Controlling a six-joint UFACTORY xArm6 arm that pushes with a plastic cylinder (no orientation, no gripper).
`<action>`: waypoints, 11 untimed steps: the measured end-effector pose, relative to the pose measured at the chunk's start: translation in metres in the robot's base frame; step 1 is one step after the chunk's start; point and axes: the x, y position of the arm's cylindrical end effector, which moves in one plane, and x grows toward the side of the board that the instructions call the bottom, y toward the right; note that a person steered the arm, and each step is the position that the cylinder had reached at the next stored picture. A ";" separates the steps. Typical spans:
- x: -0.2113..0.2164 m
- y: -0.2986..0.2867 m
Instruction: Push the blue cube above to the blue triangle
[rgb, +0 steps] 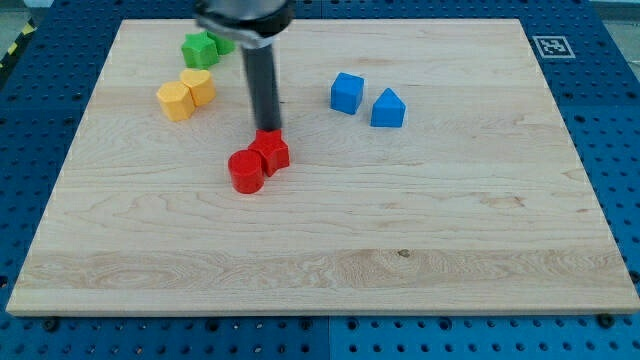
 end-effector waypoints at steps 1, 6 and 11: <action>-0.023 0.027; -0.025 0.128; -0.093 0.148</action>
